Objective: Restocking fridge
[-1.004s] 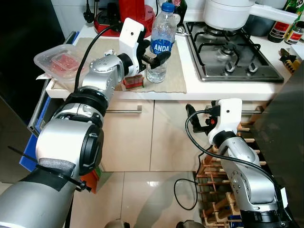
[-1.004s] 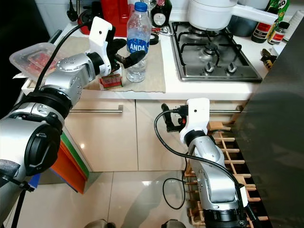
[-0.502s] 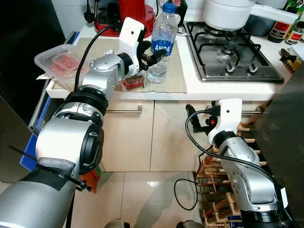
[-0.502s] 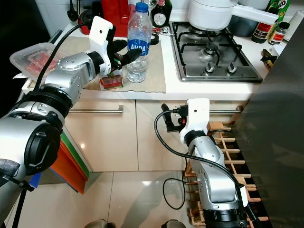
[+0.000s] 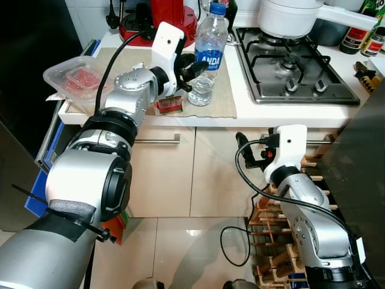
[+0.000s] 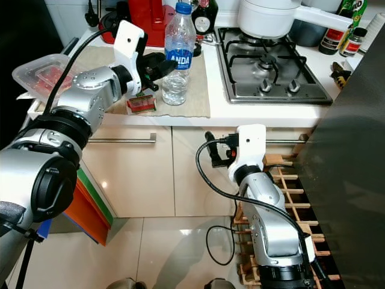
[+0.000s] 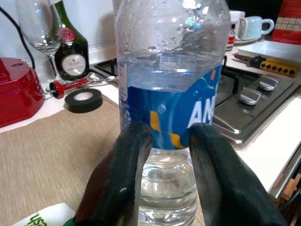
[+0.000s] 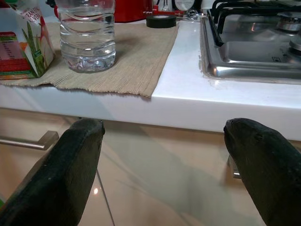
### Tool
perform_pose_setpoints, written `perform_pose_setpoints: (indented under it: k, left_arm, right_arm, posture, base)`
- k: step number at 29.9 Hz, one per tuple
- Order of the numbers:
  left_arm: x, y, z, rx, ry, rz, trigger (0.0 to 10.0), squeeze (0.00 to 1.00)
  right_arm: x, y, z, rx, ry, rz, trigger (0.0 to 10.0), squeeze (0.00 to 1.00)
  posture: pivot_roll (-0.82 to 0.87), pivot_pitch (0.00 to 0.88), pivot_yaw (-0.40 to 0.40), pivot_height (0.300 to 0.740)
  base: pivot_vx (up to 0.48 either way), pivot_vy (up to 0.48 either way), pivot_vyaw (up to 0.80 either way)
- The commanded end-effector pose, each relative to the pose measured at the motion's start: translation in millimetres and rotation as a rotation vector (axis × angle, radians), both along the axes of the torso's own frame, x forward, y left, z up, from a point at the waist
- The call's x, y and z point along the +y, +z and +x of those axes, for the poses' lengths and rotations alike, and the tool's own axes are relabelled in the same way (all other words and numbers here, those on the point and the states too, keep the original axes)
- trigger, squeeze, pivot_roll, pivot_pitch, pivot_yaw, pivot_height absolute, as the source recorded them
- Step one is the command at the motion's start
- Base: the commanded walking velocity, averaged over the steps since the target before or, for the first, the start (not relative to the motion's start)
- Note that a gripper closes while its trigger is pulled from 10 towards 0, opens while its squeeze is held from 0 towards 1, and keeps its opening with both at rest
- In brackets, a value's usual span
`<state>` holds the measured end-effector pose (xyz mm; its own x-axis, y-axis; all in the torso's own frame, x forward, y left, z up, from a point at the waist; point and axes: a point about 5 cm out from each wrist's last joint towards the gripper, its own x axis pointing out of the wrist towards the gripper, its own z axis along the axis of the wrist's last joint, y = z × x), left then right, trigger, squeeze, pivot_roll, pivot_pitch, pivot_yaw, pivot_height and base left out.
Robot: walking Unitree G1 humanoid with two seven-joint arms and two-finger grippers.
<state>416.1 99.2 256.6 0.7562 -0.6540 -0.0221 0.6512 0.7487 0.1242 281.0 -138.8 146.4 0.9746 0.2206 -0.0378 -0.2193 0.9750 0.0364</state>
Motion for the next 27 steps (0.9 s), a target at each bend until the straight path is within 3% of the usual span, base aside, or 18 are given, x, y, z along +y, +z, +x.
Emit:
perform_pose_setpoints:
  k: [1,11,12,13,26,27]
  left_arm:
    - [-0.8,-9,-1.1,0.045,-0.016,0.020,0.0,0.00]
    - [4.3,3,-0.8,-0.018,-0.026,0.058,0.0,0.00]
    - [5.3,5,-0.5,-0.031,-0.018,0.070,4.6,0.00]
    - [6.6,7,-0.2,-0.043,-0.011,0.079,10.0,0.00]
    - [28.4,9,-0.9,-0.023,0.000,0.134,10.0,0.00]
    - [32.8,11,-0.8,-0.028,0.013,0.138,10.0,0.56]
  right_arm:
    - [1.1,3,-1.2,-0.006,0.012,-0.006,10.0,0.07]
    - [1.8,3,-1.1,-0.006,0.013,-0.005,10.0,0.07]
    - [1.9,3,-1.1,-0.006,0.014,-0.005,10.0,0.07]
    - [1.9,3,-1.2,-0.005,0.014,-0.004,10.0,0.07]
    - [2.6,0,0.4,-0.001,0.016,-0.004,10.0,0.07]
    - [2.2,0,1.1,-0.002,0.015,-0.004,10.0,0.07]
  posture:
    - [-0.13,0.051,-0.001,0.730]
    - [-0.13,0.052,0.002,0.730]
    - [-0.13,0.052,0.002,0.730]
    - [-0.13,0.052,0.002,0.730]
    - [-0.12,0.033,0.004,0.730]
    - [-0.12,0.027,0.004,0.730]
  base:
    - [0.000,0.000,0.00]
    - [0.000,0.000,0.00]
    - [0.000,0.000,0.00]
    - [0.000,0.000,0.00]
    - [0.000,0.000,0.00]
    - [0.000,0.000,0.00]
